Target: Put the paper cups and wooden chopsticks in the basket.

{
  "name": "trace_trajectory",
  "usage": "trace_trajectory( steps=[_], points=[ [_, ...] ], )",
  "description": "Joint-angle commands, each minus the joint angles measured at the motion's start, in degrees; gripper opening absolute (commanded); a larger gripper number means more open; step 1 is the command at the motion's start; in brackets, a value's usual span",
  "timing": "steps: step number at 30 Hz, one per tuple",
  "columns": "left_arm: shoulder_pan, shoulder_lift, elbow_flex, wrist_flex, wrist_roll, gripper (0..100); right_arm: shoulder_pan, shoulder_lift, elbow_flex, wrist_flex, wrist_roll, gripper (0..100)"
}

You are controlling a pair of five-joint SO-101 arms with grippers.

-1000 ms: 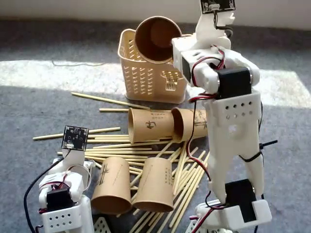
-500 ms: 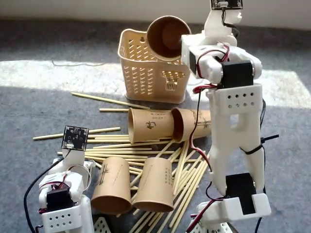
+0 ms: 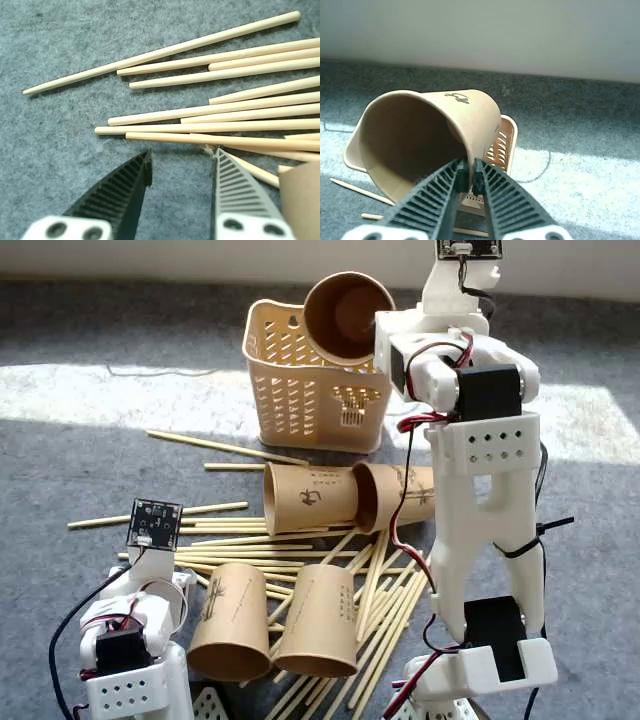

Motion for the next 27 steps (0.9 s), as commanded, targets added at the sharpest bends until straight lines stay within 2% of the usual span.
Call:
trace_trajectory(
  steps=[1, 21, 27],
  points=[
    [-0.66, -0.48, 1.1, -0.88, -0.35, 19, 0.48, -0.13, -1.89, -0.31, -0.53, 0.6],
    [-0.66, -0.48, 1.1, -0.88, -0.44, 19, 0.31, 1.27, -1.71, 3.74, -0.44, 1.3],
    [-0.66, -0.48, 1.1, -0.88, -0.44, 19, 0.22, 5.67, -2.15, 3.74, -0.35, 17.8]
  ],
)
